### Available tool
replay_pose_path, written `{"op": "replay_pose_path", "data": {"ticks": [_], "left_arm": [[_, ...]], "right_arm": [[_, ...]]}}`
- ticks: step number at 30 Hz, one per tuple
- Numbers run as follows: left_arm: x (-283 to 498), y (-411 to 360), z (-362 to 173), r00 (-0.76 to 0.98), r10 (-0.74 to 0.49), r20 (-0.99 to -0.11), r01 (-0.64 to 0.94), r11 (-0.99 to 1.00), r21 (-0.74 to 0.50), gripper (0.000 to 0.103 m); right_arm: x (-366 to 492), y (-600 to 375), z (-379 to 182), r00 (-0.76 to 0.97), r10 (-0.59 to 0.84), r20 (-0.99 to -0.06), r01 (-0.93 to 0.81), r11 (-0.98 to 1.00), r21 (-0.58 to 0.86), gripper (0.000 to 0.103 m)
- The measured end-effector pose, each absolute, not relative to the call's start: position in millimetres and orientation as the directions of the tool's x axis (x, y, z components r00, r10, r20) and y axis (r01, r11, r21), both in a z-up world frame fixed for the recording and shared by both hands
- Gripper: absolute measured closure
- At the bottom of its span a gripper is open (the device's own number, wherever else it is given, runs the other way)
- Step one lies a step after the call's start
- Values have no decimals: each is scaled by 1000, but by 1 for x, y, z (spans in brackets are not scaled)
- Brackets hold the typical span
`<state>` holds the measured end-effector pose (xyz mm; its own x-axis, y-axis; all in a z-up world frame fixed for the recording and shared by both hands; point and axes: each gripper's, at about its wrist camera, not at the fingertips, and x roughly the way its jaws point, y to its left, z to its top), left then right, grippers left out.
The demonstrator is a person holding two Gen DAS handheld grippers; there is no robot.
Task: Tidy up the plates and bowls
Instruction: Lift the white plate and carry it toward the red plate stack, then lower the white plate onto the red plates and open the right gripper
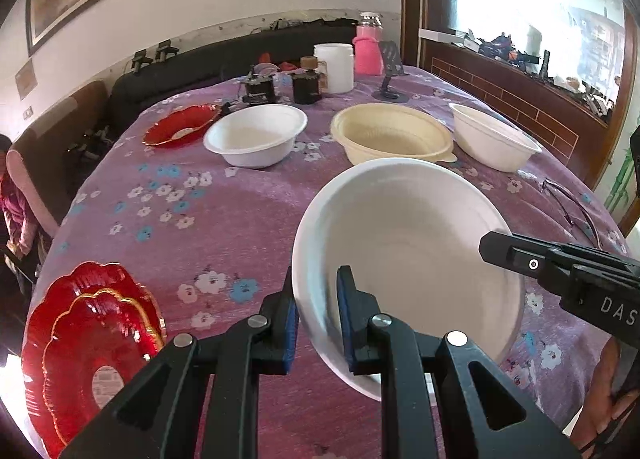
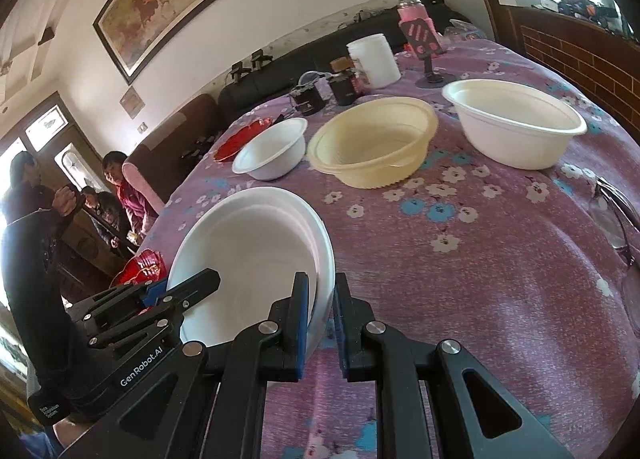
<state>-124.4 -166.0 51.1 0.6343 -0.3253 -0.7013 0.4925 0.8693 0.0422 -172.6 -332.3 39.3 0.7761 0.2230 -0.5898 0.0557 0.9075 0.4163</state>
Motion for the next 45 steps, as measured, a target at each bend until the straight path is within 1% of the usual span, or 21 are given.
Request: {"op": "replay_pose_path", "data": {"ticks": [9,16,20,23,29,35,45], "left_arm": [[-127,-135,62,663,-317,-678,450,893,23,86],[-131,-96,80,701,-315,-639,404,915,-8,85],[-133,-70,89,728,-295,-618,360,933,-21,84],[-134,-44,91,748,-259,-612,308,951,-25,84],[-135,1,82,753,-192,-629,209,977,-47,84],[-132,32,65,734,-147,-663,146,988,-57,84],[-129,48,46,708,-116,-697,104,993,-59,84]], "right_arm": [[-164,-305,52,775,248,-581,5,917,399,90],[-153,-275,69,769,291,-569,-57,918,392,90],[-144,-250,79,763,323,-559,-113,919,377,90],[-137,-227,84,749,355,-560,-160,917,366,90],[-121,-180,78,696,420,-582,-248,902,354,89],[-107,-146,65,646,445,-620,-282,894,348,89],[-97,-125,44,604,441,-664,-288,897,335,89]]}}
